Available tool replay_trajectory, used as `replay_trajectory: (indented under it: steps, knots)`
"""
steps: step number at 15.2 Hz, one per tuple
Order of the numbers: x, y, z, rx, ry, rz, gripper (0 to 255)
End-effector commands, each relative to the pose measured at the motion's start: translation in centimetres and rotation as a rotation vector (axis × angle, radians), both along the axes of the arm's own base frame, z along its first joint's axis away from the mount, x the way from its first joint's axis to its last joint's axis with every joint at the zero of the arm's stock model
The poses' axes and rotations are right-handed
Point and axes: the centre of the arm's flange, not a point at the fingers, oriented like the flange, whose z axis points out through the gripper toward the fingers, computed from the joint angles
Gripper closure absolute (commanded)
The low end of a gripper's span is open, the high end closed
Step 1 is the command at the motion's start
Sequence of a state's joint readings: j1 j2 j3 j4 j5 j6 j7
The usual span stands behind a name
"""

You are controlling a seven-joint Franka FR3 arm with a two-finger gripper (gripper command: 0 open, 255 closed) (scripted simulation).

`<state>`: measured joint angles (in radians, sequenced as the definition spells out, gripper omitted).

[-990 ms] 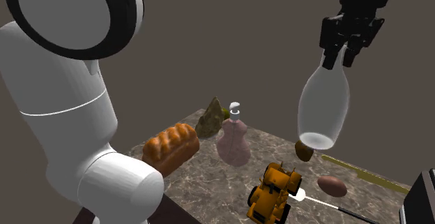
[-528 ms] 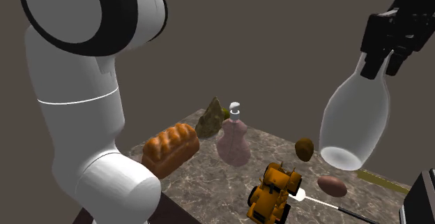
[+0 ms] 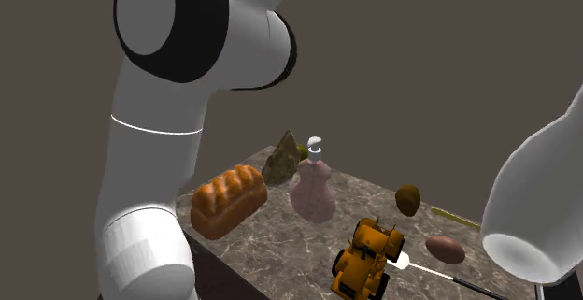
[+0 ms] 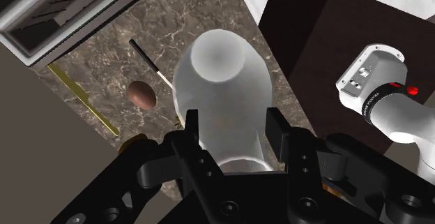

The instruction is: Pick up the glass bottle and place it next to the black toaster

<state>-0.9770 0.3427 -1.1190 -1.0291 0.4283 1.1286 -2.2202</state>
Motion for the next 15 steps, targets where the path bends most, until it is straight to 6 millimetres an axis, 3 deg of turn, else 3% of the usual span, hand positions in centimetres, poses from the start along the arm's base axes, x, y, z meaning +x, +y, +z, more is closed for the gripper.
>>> replay_trajectory:
  steps: [1, 15]
  knots:
    - [-3.1, -0.5, 0.2, 0.000, -0.002, 0.003, 255]
    - [-3.1, -0.5, -7.2, 0.000, -0.002, 0.003, 255]
